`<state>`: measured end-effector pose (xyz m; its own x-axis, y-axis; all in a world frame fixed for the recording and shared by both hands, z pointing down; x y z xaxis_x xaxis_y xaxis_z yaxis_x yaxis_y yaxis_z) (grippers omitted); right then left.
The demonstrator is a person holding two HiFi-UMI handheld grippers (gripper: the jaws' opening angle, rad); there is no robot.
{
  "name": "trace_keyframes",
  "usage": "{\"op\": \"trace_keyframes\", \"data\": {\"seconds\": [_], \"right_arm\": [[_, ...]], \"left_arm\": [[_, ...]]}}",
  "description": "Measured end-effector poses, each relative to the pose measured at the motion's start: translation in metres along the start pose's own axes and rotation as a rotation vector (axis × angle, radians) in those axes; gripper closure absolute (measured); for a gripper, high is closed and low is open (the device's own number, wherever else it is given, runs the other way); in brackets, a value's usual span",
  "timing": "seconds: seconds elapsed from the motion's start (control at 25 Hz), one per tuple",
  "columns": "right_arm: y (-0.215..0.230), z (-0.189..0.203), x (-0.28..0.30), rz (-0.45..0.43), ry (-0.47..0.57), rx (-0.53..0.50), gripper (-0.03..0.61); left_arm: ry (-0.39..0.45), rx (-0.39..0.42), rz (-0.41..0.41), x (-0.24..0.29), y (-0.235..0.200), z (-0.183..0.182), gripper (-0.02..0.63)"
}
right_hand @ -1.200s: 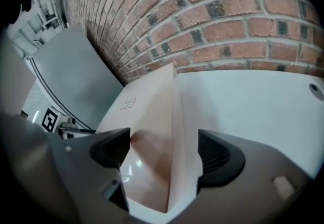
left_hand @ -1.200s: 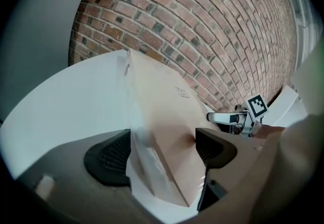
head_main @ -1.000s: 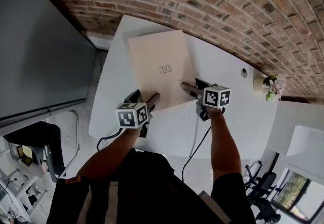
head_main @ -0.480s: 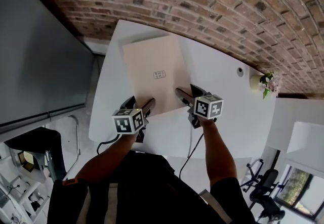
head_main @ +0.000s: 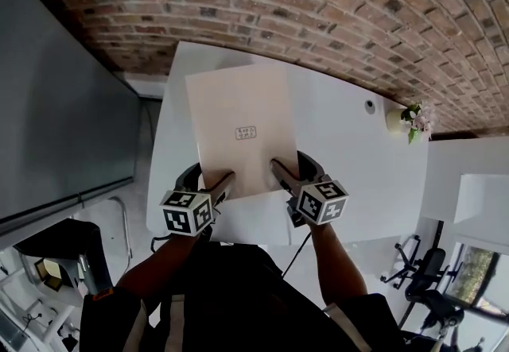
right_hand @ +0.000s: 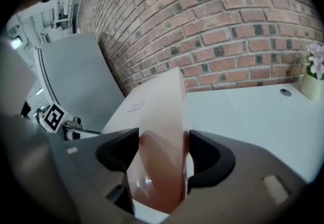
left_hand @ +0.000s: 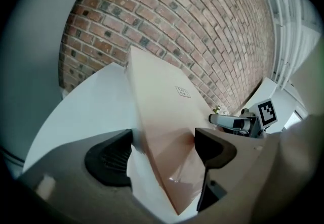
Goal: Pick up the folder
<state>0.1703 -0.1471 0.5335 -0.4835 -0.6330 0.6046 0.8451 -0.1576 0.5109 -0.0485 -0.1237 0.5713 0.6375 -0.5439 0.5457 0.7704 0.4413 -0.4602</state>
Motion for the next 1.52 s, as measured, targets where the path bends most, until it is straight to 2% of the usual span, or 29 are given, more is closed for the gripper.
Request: {"op": "trace_keyframes", "data": {"seconds": [0.2, 0.48, 0.88, 1.16, 1.32, 1.52], "right_arm": [[-0.025, 0.004, -0.021, 0.039, 0.098, 0.016, 0.273], [-0.061, -0.003, -0.068, 0.083, 0.241, -0.051, 0.272], [-0.085, -0.016, -0.14, -0.024, 0.39, -0.159, 0.272], [-0.09, -0.003, -0.21, -0.088, 0.473, -0.164, 0.27], [-0.093, 0.004, -0.245, -0.128, 0.538, -0.151, 0.27], [-0.096, 0.014, -0.277, -0.132, 0.605, -0.142, 0.27]], "left_arm": [[0.05, 0.074, 0.044, -0.022, 0.001, -0.017, 0.219], [0.141, 0.136, 0.09, -0.052, 0.024, -0.036, 0.21], [0.266, 0.229, 0.014, -0.1, 0.09, -0.051, 0.202], [0.346, 0.312, -0.038, -0.142, 0.157, -0.047, 0.199], [0.385, 0.385, -0.062, -0.164, 0.19, -0.048, 0.198], [0.426, 0.436, -0.062, -0.18, 0.219, -0.047, 0.196]]}}
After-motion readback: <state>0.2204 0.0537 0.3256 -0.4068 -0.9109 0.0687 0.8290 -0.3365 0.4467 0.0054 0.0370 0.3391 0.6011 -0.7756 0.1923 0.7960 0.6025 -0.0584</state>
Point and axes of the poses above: the fingertips, and each gripper's own axes: x forward along the fingers, y to its right, z out of its underside, the point moved 5 cm from there along -x, backward along the fingers, and after that the axes turned 13 degrees about x, right-handed, at the moved point
